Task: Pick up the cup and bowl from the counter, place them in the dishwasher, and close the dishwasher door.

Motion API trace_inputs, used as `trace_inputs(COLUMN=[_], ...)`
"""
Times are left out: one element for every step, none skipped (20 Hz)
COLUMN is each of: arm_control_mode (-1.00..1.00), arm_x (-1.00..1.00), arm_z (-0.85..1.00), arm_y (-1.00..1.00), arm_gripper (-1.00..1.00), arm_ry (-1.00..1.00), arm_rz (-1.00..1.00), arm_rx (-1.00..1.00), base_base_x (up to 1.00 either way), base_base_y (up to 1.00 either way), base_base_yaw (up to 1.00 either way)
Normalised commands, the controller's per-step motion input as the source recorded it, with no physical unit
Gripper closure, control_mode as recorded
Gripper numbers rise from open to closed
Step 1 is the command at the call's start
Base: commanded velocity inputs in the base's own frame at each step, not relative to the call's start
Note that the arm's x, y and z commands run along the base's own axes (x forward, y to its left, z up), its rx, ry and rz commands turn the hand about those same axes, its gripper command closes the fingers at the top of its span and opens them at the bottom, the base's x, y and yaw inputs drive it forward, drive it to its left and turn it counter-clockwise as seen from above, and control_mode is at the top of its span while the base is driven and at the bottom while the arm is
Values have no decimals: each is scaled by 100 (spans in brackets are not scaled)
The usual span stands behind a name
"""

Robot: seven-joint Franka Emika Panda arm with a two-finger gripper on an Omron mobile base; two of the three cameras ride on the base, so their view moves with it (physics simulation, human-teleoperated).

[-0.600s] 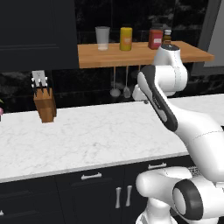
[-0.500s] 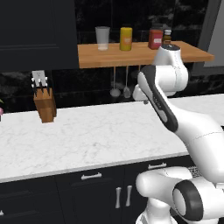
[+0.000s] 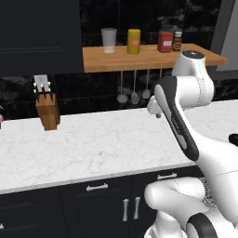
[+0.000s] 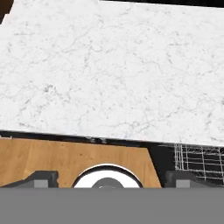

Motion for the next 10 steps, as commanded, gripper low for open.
trace_inputs(arm_control_mode=[-100, -100, -100, -100, -100, -100, -100, -100, -100, 100], arm_x=[-64, -58, -61, -63, -61, -54, -40, -39, -60, 0], arm_z=[-16, -24, -26, -27, -20, -15, 0, 0, 0, 0], arm_y=[0, 0, 0, 0, 0, 0, 0, 0, 0, 0], arm_gripper=[-100, -100, -100, -100, -100, -100, -100, -100, -100, -100], arm_ry=[0, 0, 0, 0, 0, 0, 0, 0, -9, 0], arm_rz=[-2, -3, -3, -3, -3, -3, -6, -10, -15, 0], arm_rx=[0, 0, 0, 0, 0, 0, 0, 0, 6, 0], base_base_x=[0, 0, 0, 0, 0, 0, 0, 0, 0, -58], base_base_y=[0, 0, 0, 0, 0, 0, 0, 0, 0, 0], base_base_yaw=[0, 0, 0, 0, 0, 0, 0, 0, 0, -17])
